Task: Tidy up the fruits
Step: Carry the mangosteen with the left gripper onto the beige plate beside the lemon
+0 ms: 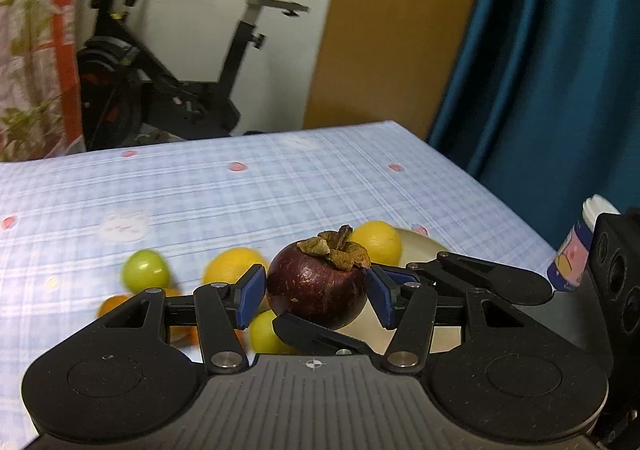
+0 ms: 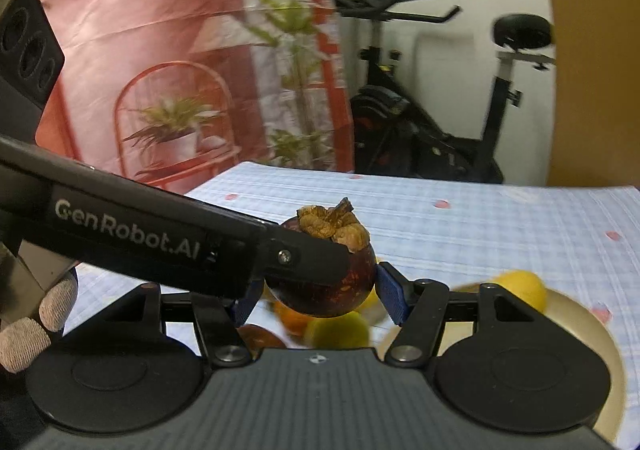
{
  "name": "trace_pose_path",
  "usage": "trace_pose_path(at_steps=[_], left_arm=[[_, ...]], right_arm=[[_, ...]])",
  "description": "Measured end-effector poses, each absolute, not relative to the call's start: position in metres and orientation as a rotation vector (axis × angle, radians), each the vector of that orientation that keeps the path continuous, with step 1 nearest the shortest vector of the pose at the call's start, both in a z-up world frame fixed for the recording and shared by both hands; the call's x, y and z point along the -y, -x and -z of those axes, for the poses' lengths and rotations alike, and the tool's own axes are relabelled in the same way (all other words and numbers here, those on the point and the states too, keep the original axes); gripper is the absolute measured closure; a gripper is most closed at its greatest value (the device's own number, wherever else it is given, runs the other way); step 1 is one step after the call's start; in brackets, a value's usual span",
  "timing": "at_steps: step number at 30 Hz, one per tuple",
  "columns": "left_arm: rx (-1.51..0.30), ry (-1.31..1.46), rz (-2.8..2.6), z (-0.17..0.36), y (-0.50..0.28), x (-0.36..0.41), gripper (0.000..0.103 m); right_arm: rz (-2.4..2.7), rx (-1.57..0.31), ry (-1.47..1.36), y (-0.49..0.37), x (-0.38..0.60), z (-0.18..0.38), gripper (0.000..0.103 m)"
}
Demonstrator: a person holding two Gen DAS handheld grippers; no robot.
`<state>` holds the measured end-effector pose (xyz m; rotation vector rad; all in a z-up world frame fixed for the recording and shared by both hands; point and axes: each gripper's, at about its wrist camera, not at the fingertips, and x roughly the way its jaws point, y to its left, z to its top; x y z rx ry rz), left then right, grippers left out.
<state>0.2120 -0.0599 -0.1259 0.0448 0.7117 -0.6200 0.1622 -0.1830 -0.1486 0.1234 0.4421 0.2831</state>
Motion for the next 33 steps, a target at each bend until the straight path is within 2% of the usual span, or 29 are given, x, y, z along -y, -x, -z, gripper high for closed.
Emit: trace_pose_path(at_steps=[12,33], left_arm=[[-0.805,-0.133,0.653,0.157,-0.236,0.106,0.044],[-0.833,-0.152,0.653,0.171,-0.247,0.122,0.042]], right_arm=[[-0.182,-0.538,-0.23,-0.17,0.231,0.174,0.039],[-0.125,-0.587,-0.182,-0.181,0.224,0.19,0.039]])
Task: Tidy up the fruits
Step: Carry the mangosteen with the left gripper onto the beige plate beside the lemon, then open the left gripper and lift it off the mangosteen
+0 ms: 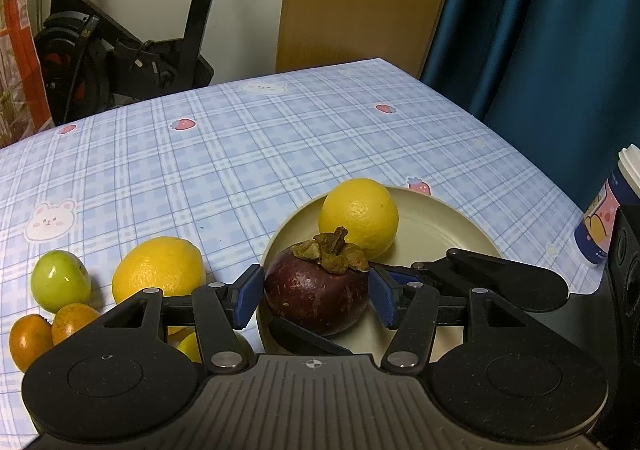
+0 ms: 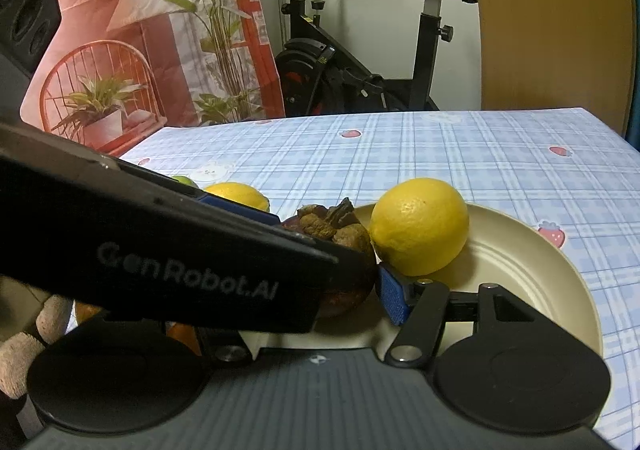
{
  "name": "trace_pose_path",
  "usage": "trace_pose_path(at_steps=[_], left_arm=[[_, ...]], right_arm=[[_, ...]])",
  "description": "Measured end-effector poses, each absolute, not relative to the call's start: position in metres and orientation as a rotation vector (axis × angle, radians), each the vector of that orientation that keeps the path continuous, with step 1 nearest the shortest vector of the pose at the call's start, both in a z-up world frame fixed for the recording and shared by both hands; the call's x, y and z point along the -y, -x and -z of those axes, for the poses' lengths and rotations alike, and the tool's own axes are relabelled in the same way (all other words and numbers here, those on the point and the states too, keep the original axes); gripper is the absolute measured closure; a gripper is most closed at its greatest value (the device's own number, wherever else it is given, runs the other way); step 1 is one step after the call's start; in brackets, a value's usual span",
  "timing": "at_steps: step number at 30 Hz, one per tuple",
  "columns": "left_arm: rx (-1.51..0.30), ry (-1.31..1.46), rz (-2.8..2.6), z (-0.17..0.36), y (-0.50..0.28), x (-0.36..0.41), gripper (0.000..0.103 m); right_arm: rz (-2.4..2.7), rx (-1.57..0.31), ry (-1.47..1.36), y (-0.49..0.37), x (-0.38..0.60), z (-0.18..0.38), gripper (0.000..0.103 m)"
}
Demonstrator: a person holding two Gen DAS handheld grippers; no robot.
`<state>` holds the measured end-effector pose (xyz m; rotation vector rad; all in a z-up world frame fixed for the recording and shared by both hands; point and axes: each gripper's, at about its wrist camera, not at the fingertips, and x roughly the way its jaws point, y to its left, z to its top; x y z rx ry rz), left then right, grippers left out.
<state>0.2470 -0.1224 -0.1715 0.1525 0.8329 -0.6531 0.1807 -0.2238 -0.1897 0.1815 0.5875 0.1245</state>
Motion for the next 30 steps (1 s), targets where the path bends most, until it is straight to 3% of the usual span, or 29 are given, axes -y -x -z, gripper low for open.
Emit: trace_pose_path(at_steps=[5,8,12,30], left_arm=[[-0.828,-0.123,0.632,0.168,-0.242,0.117,0.041],[-0.822,-0.087,0.621,0.164,-0.241,0.108,0.035],[-0.799,-0.053,0.612,0.156,-0.236,0.1,0.034],[-0.658,0.051,0.416,0.122,-0.189,0.021,0.033]], right_arm=[[-0.131,-0.586,-0.175,-0.18,0.222,0.187,0.037],[-0.133,-0.577,-0.177,-0.179,0.222,0.184,0.036],[-0.13,-0.547,-0.173,-0.175,0.221,0.179,0.029],[-0.196,-0.411,-0.091,-0.15,0.19,0.157,0.028]])
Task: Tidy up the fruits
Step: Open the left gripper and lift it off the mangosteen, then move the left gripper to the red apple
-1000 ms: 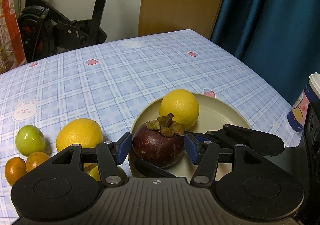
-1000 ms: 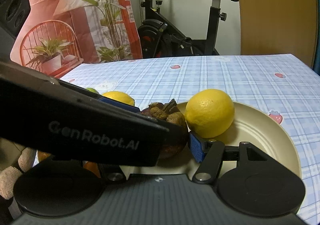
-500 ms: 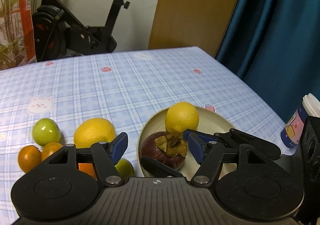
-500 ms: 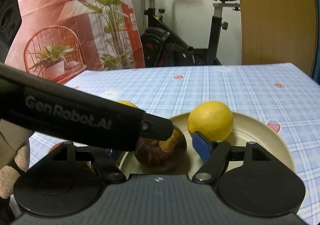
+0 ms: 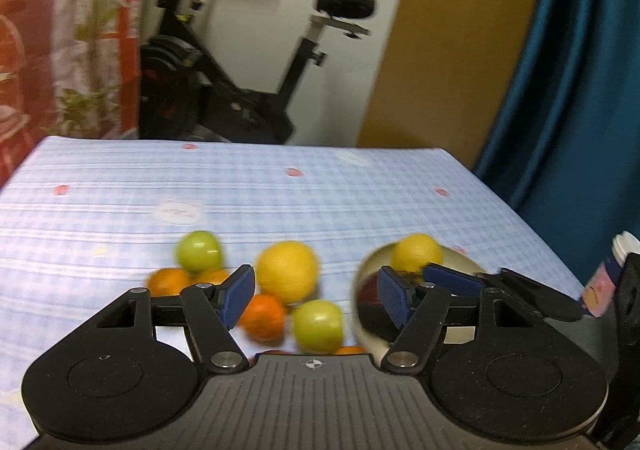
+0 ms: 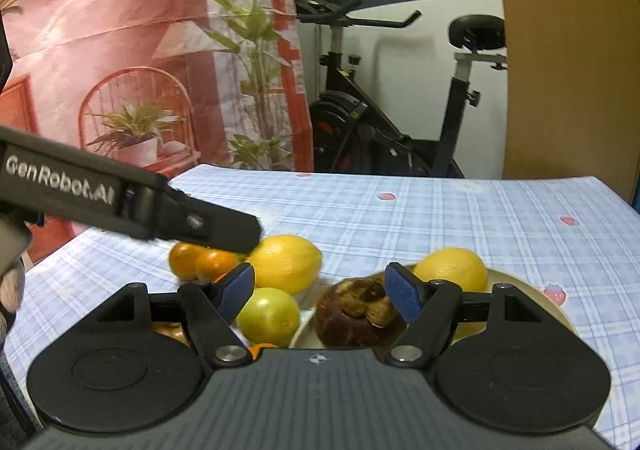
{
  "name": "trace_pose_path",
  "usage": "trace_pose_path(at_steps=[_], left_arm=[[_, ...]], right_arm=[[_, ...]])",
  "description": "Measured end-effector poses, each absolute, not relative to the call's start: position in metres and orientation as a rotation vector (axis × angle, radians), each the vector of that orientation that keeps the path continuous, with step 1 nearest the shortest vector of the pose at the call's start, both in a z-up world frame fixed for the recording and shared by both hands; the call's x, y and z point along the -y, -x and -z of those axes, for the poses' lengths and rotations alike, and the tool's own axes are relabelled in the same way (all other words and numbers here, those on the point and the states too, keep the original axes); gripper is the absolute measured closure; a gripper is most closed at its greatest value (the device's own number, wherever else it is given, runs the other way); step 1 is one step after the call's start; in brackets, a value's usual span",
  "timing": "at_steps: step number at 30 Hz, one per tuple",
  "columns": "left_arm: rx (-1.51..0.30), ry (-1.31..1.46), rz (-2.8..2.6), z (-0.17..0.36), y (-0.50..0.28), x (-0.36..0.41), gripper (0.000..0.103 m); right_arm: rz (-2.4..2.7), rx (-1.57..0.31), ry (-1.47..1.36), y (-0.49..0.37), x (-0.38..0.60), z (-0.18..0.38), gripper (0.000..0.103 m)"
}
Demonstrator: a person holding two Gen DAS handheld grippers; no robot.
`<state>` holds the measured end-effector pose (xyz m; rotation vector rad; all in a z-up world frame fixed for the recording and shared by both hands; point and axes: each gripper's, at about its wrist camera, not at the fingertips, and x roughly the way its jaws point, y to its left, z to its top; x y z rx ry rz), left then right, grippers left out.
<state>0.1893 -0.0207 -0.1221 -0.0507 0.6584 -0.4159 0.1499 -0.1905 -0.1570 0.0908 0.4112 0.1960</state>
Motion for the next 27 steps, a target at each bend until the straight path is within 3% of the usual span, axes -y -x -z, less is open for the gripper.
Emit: trace_pose_path(at_steps=[14,27], left_arm=[[-0.645,0.15,0.247,0.124,-0.181,-0.057,0.033],[-0.686,0.225,0.296,0.15,-0.174,-0.063,0.033]], right_arm=[[-0.293,-0.439,-0.041,-0.145,0.168,0.159,0.028],[-0.451,-0.493,0.077,-0.146,0.131,0.174,0.029]])
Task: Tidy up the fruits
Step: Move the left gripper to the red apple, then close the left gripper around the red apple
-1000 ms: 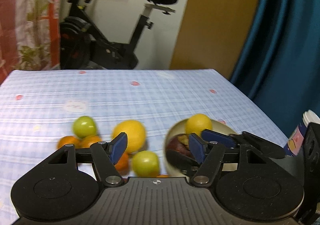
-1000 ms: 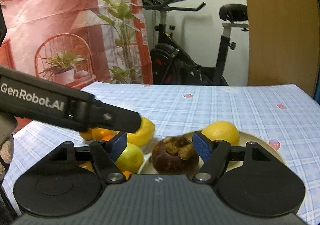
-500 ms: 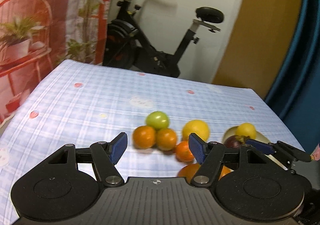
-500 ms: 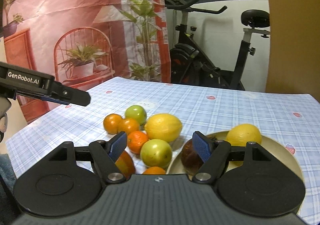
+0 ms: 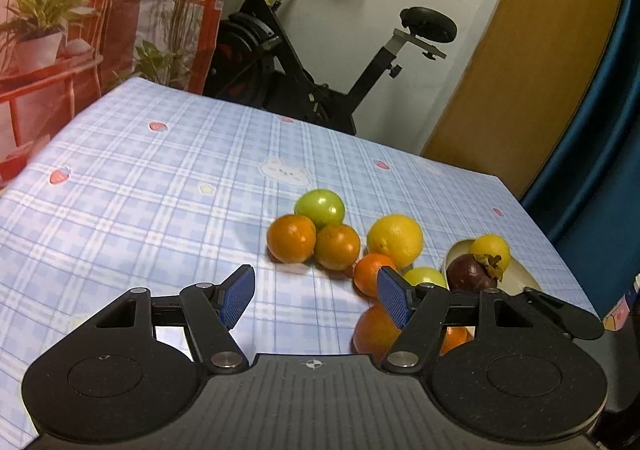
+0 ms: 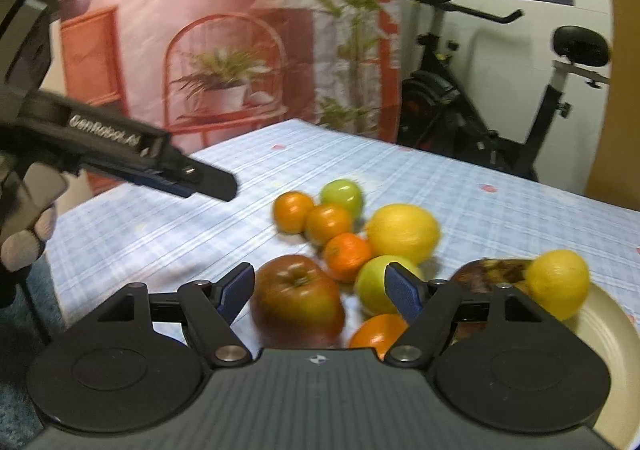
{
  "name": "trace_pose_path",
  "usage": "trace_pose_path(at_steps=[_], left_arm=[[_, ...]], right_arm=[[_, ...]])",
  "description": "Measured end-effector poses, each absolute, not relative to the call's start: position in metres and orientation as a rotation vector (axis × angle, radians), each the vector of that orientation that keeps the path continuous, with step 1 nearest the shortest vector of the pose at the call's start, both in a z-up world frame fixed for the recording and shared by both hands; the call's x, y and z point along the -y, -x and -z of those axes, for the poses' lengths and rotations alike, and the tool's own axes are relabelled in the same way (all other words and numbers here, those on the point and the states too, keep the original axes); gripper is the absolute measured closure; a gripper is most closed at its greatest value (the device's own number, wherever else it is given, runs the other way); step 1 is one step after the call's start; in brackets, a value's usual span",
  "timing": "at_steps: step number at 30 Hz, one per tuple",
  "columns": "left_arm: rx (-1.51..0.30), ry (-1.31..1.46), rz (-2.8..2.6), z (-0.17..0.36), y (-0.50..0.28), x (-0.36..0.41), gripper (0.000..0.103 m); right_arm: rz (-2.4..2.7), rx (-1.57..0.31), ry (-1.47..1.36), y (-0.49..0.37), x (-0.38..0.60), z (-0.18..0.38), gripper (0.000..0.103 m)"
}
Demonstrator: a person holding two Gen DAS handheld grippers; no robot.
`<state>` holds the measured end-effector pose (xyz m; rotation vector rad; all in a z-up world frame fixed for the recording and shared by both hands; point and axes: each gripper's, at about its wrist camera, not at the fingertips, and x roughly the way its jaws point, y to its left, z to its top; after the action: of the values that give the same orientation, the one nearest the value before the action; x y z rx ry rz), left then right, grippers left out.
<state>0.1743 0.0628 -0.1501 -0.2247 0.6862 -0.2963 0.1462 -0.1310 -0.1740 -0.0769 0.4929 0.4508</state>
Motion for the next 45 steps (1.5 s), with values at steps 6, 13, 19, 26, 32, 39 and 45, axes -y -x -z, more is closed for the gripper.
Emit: trace_pose_path(at_steps=[6,13,19,26,32,39,45], left_arm=[[-0.703,0.218,0.337,0.156,-0.173,-0.055,0.033],[-0.715,0.22,0.418,0.159,-0.171,-0.042,0.027],[-0.74,0.188,0.451,0.166,-0.169,-0.028,0.027],[-0.768,0.175,0.451,0.171,-0.169,-0.025,0.027],[-0.797,0.178,0.434,0.178,-0.172,-0.025,0.027],[-0.819,0.173,0.433,0.185,-0.174,-0.023,0.027],[-0.816,0.171,0.44,0.188,-0.172,-0.023,0.03]], right_arm=[[-0.451,-0.539,0.127,-0.152,0.116,0.185,0.035],[-0.47,-0.571,0.133,-0.157,0.11,0.194,0.038],[-0.534,-0.563,0.137,-0.154,0.104,0.195,0.038],[-0.554,-0.558,0.118,-0.155,0.103,0.196,0.038],[-0.555,-0.574,0.102,-0.159,0.104,0.201,0.038],[-0.555,-0.582,0.068,-0.162,0.106,0.205,0.038],[-0.556,-0.581,0.071,-0.161,0.106,0.206,0.039]])
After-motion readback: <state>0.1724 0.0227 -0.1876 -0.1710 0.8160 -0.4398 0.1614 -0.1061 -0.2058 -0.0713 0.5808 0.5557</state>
